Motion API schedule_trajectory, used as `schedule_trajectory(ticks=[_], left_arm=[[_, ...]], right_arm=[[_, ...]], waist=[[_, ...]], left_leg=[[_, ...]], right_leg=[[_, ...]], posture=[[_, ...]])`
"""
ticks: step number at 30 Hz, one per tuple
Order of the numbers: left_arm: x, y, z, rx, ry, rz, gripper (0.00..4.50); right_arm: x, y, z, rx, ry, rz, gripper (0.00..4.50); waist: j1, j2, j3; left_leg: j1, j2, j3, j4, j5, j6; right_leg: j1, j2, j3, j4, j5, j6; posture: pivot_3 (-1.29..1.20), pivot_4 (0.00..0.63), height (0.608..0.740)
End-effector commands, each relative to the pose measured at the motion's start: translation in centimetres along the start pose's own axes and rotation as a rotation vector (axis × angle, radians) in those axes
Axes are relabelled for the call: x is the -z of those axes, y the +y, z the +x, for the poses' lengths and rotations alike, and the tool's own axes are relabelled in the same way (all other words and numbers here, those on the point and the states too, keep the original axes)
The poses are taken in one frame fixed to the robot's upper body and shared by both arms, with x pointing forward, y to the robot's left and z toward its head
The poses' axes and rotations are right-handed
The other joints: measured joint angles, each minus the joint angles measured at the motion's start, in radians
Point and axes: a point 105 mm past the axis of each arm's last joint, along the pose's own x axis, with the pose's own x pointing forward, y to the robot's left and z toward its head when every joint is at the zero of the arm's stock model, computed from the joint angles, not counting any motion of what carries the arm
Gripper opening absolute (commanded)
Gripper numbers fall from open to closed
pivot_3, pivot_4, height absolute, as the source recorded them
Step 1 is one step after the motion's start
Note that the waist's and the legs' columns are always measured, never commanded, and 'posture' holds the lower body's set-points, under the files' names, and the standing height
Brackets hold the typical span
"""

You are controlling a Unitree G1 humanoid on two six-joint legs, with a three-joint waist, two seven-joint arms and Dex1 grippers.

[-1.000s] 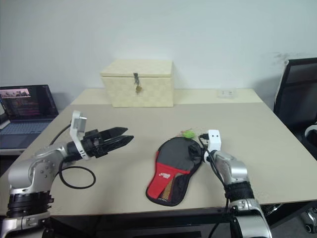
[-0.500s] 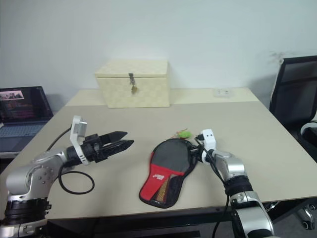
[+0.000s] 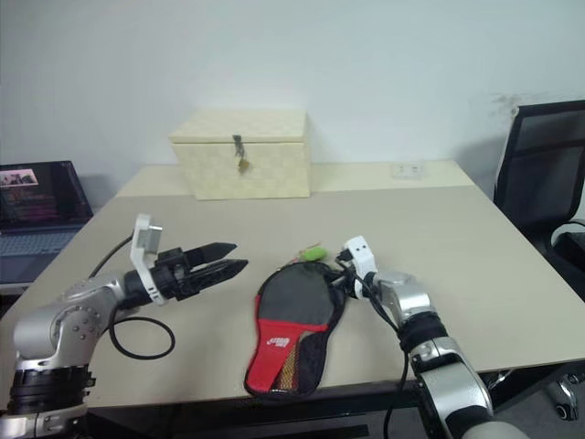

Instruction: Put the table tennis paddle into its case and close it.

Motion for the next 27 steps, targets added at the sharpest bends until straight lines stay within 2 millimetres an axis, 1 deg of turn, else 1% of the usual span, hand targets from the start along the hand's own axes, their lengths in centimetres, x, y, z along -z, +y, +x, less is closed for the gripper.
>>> schedule_trajectory(ticks=[1, 7, 10, 11, 12, 15, 18, 19, 23, 25, 27], left_arm=[[-0.9, -0.1, -0.2, 0.009, -0.019, 0.038, 4.5], [-0.6, 0.0, -0.1, 0.009, -0.018, 0.036, 4.5], [-0.2, 0.1, 0.2, 0.006, -0.016, 0.036, 4.5], [-0.1, 0.2, 0.3, 0.005, -0.015, 0.037, 4.5], [0.0, 0.2, 0.5, 0.003, -0.013, 0.038, 4.5], [0.6, 0.4, 1.0, -0.002, 0.0, 0.047, 4.5], [1.0, 0.4, 1.7, 0.002, 0.005, 0.051, 4.5], [1.1, 0.4, 2.0, 0.004, 0.007, 0.054, 4.5], [1.6, 0.2, 2.8, 0.02, 0.008, 0.048, 4.5], [1.7, 0.1, 3.0, 0.029, 0.007, 0.043, 4.5], [1.9, -0.1, 3.3, 0.043, 0.015, 0.042, 4.5]], right_arm=[[-1.2, 1.5, 1.1, -0.071, -0.017, -0.054, 0.02], [-1.3, 1.6, 1.5, -0.068, 0.01, -0.085, 0.02], [-2.0, 1.0, 1.6, -0.024, 0.006, -0.064, 0.02], [-2.2, 0.9, 1.5, -0.011, 0.004, -0.061, 0.47], [-2.4, 0.8, 1.4, -0.005, 0.002, -0.057, 0.62], [-3.0, 0.8, 0.7, 0.005, -0.007, -0.052, 1.61], [-4.0, 1.2, -1.0, -0.004, -0.045, -0.052, 2.58], [-4.3, 1.4, -1.6, -0.002, -0.057, -0.062, 2.99], [-4.9, 1.7, -4.0, 0.012, -0.088, -0.066, 4.39], [-5.1, 2.1, -5.1, 0.006, -0.107, -0.042, 4.45], [-4.9, 2.3, -6.2, 0.003, -0.112, -0.024, 4.45]], waist=[[0.0, 0.0, 0.0], [0.0, 0.0, 0.0], [0.0, 0.0, 0.0], [0.0, 0.0, 0.0], [0.0, 0.0, 0.0], [0.001, 0.001, 0.0], [0.007, 0.001, 0.0], [0.009, 0.001, 0.001], [0.019, 0.001, 0.001], [0.021, 0.001, 0.001], [0.025, 0.001, 0.001]], left_leg=[[0.0, 0.0, 0.0, 0.0, 0.0, 0.0], [0.0, 0.0, 0.0, 0.0, 0.0, 0.0], [0.0, 0.0, 0.0, 0.0, 0.0, 0.0], [0.001, 0.0, 0.0, 0.0, 0.0, 0.0], [0.001, 0.0, 0.0, 0.0, 0.0, 0.0], [0.0, 0.0, -0.001, 0.0, 0.0, 0.0], [0.0, 0.001, -0.001, 0.0, 0.0, 0.0], [-0.002, 0.0, -0.002, 0.0, 0.0, 0.0], [-0.006, 0.0, -0.005, 0.001, 0.0, 0.0], [-0.006, -0.001, -0.005, 0.001, 0.0, 0.0], [-0.006, -0.001, -0.005, 0.001, 0.0, 0.0]], right_leg=[[0.0, 0.0, 0.0, 0.0, 0.0, 0.0], [0.0, 0.0, 0.0, 0.0, 0.0, 0.0], [0.0, 0.0, 0.0, 0.0, 0.0, 0.0], [0.0, 0.0, 0.0, 0.0, 0.0, 0.0], [0.0, 0.0, 0.0, 0.001, 0.0, 0.0], [0.0, 0.0, 0.0, 0.0, 0.0, 0.0], [0.0, -0.001, 0.0, 0.0, 0.0, 0.0], [0.0, -0.002, 0.0, 0.0, 0.0, 0.0], [-0.001, -0.003, -0.001, -0.002, 0.0, 0.0], [-0.001, -0.003, -0.001, -0.002, 0.0, 0.0], [-0.001, -0.003, -0.002, -0.002, 0.0, 0.0]], posture=[[0.0, 0.15, 0.74], [0.0, 0.15, 0.74], [0.0, 0.15, 0.74], [0.0, 0.15, 0.74], [0.0, 0.15, 0.74], [0.0, 0.15, 0.74], [0.0, 0.15, 0.74], [0.0, 0.15, 0.74], [0.0, 0.15, 0.74], [0.0, 0.15, 0.74], [0.0, 0.15, 0.74]])
